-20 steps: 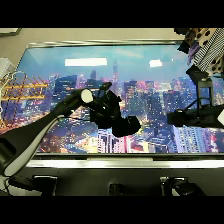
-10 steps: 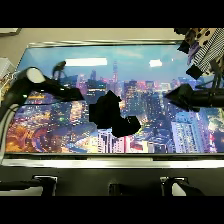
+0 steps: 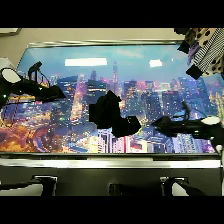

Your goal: Fold the clothes and pants, and hang the long-sleeved shirts on hangers.

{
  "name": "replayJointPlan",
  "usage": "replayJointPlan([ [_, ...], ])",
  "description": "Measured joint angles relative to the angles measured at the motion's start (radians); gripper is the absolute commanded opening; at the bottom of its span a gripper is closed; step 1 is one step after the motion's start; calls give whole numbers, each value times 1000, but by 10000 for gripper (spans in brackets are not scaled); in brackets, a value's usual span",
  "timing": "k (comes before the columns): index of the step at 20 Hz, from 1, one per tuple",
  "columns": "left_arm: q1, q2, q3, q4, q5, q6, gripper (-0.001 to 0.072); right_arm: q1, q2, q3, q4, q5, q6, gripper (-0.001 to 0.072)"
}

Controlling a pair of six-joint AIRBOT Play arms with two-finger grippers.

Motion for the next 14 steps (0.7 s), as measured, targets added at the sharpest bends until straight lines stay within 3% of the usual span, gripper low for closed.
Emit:
replayJointPlan([
  [1, 5, 0, -3, -6, 0, 5, 555, 48, -14, -17, 6, -39, -4, 576],
  [7, 19, -1, -9, -26, 10, 18, 555, 241, -107, -55, 79, -248, 32, 571],
  [13, 22, -31, -9, -47, 24, 29, 555, 274, -137, -36, 159, -341, -9, 504],
  [14, 22, -39, -9, -57, 26, 34, 555, 275, -146, -32, 165, -343, -13, 438],
])
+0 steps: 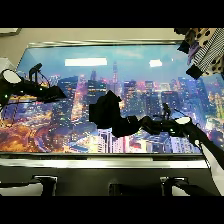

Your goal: Fold the clothes and pants, and hang the long-sleeved shirts on hangers.

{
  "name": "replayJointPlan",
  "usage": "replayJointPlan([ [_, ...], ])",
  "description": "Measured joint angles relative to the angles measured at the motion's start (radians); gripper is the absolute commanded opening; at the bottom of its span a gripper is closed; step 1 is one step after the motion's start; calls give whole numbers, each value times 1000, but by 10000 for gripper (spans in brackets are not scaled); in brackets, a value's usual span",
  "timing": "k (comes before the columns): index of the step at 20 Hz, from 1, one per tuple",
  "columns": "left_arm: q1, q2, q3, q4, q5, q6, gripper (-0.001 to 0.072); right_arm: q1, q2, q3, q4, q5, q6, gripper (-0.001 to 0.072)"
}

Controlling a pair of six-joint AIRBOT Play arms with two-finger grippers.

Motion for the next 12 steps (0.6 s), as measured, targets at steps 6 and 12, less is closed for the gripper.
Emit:
replayJointPlan([
  [6, 0, -43, -1, -37, 20, 23, 555, 3, -52, 7, 38, 28, -32, 200],
  [12, -6, -87, -79, -151, 72, 106, 555, 3, -56, 13, 51, 92, -69, 31],
])
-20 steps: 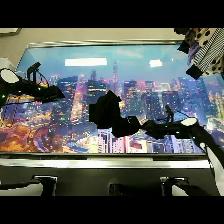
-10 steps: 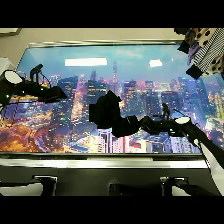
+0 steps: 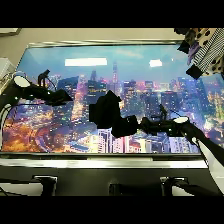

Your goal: Fold the clothes and pants, and hang the long-sleeved shirts on hangers.

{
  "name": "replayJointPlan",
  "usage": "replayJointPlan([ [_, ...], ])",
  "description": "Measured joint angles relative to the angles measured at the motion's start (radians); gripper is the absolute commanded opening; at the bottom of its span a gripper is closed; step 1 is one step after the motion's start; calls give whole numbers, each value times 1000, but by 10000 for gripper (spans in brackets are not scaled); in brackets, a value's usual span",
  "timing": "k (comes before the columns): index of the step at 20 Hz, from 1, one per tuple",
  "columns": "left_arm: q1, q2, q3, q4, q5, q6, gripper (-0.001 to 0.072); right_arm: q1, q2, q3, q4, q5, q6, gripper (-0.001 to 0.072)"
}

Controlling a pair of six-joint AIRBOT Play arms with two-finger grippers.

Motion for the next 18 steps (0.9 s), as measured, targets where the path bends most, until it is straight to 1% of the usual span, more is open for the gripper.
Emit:
replayJointPlan([
  [6, -72, -72, -68, -175, 95, 127, 553, 0, 63, 3, 0, 85, -10, 31],
  [10, -134, -127, -77, -244, 154, 166, 546, 0, 102, 3, -13, 115, -2, 31],
  [11, -147, -140, -78, -255, 167, 171, 522, 0, 111, 3, -14, 119, -1, 31],
  [12, -158, -150, -78, -267, 174, 174, 491, 0, 119, 3, -17, 121, 0, 31],
  [13, -168, -160, -79, -278, 180, 175, 296, 0, 127, 3, -17, 124, 3, 31],
  [14, -177, -169, -79, -286, 193, 178, 40, 0, 134, 3, -19, 126, 7, 31],
  [15, -184, -174, -78, -294, 200, 180, 15, 0, 142, 3, -20, 128, 10, 30],
  [18, -182, -173, -56, -307, 205, 182, 13, 0, 174, 6, -24, 131, 10, 29],
])
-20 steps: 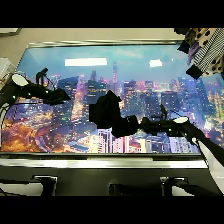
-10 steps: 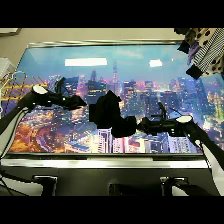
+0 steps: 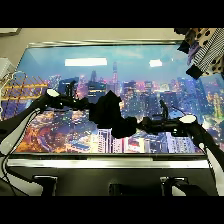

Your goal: Fold the clothes and pants, and hang the long-sleeved shirts on hangers.

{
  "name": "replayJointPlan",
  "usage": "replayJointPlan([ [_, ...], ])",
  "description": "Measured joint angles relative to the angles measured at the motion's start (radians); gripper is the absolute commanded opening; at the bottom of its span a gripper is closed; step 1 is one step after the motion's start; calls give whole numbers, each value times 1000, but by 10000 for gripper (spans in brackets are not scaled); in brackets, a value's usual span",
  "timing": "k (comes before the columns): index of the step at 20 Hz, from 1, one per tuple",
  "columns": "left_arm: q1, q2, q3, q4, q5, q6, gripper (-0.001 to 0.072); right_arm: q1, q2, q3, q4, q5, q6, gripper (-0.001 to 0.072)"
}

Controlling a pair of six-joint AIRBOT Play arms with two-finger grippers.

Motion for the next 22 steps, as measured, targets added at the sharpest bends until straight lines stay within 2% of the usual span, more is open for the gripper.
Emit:
replayJointPlan([
  [4, 64, 71, 74, 14, -50, -3, 12, -1, 82, 88, -53, 0, 11, 29],
  [9, 160, 267, 208, 122, -142, -69, 12, -2, 191, 388, -170, 37, 54, 29],
  [12, 201, 420, 283, 235, -170, -167, 12, -2, 253, 601, -226, 81, 81, 29],
  [15, 225, 598, 335, 374, -181, -301, 13, -2, 328, 788, -277, 122, 127, 29],
  [22, 237, 956, 366, 636, -186, -577, 13, -2, 504, 1057, -437, 155, 329, 29],
])
